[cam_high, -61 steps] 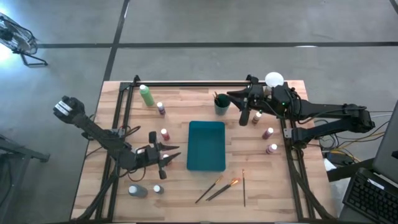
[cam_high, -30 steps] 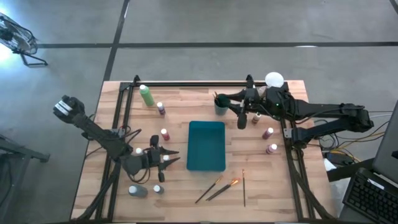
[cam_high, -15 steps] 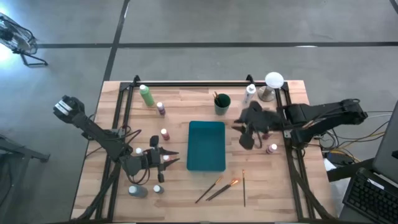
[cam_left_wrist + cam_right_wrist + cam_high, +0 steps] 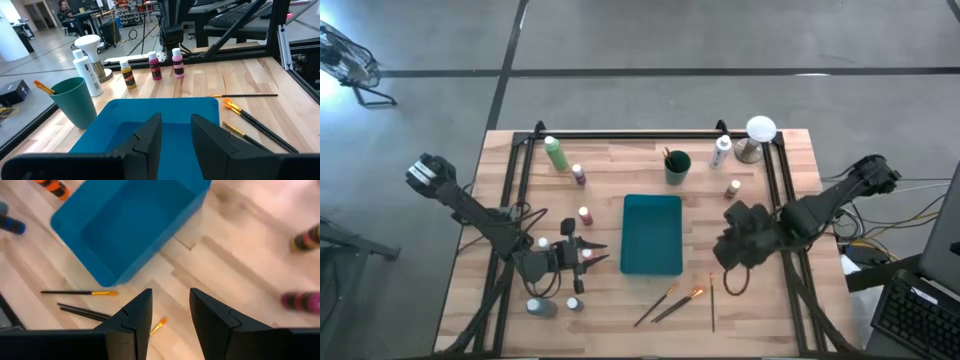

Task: Pick & Place Paint Supplies
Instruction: Put the gold paint brush into the green cup

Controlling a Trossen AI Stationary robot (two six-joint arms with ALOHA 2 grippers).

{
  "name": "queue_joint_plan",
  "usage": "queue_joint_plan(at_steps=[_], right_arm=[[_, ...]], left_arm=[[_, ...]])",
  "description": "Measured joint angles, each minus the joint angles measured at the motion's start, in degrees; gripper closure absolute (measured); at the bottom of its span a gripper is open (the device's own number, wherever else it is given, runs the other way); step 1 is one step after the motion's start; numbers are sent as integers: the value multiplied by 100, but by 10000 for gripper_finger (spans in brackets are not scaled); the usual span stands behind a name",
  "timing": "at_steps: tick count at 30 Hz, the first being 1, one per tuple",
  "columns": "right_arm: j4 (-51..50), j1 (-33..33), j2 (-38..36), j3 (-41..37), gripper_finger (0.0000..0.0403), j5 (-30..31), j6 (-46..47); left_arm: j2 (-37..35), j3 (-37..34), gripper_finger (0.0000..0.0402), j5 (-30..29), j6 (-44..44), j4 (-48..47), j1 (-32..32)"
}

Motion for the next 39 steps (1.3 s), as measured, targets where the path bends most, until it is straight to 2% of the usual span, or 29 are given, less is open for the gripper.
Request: queue_joint_plan(at_steps=[2,11,18,22,30,34,39], right_arm=[[0,49,203,-1,268,-69,248],[21,40,1301,27,260,-1071,944],[62,127,1761,-36,264,-1099,1565],[393,89,1837,-202,240,-1239,1737],[1478,84,1785,-1028,183,-1701,2354],[2198,73,1800,-1374,171,-1821,2374],[2358,42,1800,-1641,177,-1851,2414]], left_arm=[[0,0,291,-2,36,-24,0],[0,0,291,-3,351,-22,0],[0,0,291,-4,352,-18,0],[0,0,291,-2,354,-25,0],[0,0,291,58,354,-25,0],[0,0,291,85,354,-26,0],[0,0,291,83,356,-25,0]])
